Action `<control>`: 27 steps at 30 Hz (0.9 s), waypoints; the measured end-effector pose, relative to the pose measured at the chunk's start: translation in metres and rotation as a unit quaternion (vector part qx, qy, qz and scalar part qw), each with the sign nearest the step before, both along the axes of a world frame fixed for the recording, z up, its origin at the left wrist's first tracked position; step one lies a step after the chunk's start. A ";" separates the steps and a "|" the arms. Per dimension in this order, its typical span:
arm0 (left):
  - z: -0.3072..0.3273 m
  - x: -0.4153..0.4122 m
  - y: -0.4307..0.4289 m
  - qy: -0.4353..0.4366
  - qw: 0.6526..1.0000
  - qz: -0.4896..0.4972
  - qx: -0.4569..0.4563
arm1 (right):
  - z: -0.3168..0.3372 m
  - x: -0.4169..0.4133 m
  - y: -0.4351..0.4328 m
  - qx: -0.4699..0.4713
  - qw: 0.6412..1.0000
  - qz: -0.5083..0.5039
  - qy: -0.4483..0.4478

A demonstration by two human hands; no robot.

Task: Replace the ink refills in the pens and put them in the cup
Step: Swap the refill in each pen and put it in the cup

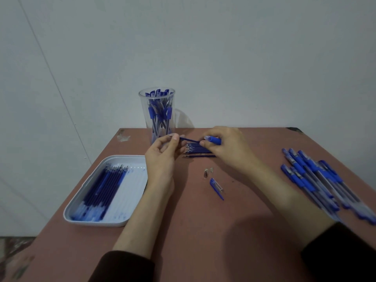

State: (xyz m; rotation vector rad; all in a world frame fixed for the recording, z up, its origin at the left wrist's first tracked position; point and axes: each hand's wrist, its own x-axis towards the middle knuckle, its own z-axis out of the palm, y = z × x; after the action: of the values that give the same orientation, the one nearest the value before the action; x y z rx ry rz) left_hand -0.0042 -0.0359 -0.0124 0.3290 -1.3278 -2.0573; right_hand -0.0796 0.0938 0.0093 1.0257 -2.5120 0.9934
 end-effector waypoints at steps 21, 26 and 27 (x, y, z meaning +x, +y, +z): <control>0.006 0.001 0.000 -0.058 0.997 0.042 0.007 | -0.021 -0.023 0.002 0.175 0.984 -0.028 0.027; 0.007 0.005 0.001 -0.067 0.997 0.035 -0.009 | -0.027 -0.017 -0.002 0.175 0.984 -0.036 0.014; 0.007 0.007 0.002 -0.068 0.997 0.033 -0.016 | -0.028 -0.015 -0.002 0.167 0.985 -0.041 0.016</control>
State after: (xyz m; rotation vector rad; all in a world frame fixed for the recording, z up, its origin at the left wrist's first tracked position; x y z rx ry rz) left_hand 0.0025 -0.0342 -0.0052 0.4992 -1.4088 -1.9873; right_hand -0.0950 0.0915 -0.0188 1.0023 -2.7292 0.5371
